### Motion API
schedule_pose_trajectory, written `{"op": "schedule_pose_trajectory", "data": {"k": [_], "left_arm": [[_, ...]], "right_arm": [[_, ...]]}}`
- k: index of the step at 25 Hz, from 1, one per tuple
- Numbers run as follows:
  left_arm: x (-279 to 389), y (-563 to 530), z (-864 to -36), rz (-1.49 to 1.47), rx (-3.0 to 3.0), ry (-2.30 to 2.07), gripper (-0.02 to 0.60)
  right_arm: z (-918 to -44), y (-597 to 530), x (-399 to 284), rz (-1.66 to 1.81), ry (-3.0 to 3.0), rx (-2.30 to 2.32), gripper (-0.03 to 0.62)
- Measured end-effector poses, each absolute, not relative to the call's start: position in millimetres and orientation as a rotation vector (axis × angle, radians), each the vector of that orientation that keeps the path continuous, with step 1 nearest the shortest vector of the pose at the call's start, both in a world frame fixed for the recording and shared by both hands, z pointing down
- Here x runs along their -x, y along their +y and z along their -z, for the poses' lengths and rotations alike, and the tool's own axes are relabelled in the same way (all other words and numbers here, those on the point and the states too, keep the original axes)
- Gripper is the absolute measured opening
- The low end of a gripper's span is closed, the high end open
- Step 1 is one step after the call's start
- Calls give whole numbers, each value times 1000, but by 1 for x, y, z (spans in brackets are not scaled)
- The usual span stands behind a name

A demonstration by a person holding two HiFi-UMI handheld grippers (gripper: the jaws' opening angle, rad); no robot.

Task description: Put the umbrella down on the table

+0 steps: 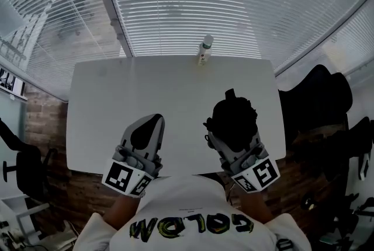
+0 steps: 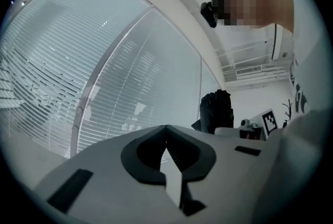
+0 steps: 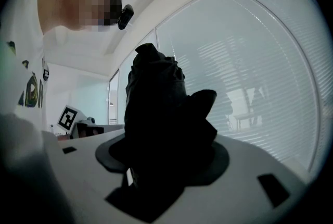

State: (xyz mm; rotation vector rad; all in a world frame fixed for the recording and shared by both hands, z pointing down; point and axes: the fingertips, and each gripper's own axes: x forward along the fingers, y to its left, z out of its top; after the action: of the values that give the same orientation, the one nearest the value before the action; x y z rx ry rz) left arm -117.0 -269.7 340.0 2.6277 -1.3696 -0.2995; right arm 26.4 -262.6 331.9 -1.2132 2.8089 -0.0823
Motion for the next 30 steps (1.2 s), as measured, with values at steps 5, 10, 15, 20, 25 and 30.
{"op": "schedule_pose_trajectory", "data": {"k": [5,10,15,20,25,30], "left_arm": [[112,-278,-342,292,-2624,-1370,11],[111,-283,-344,298,-2609,-1372,11],[108,-285,-346,293,-2603,-1373,11],[106,-285,-347,285,-2604,-1370,11],[108,-284,-349,282,-2598,-1375,11],[109,-283,-351,278,-2594,-1380,11]], "right_arm": [[-343,-273,-30,27,2875,1233,261],[-357,-282,-26,-67,2985,1236,259],[-379,-288,-19,-188,3137,1221,259],[-422,-291,-17,-353,3346,1282,259],[-459,-293,-18,-440,3461,1310,259],[-497,-299,-20,-473,3589,1317,261]]}}
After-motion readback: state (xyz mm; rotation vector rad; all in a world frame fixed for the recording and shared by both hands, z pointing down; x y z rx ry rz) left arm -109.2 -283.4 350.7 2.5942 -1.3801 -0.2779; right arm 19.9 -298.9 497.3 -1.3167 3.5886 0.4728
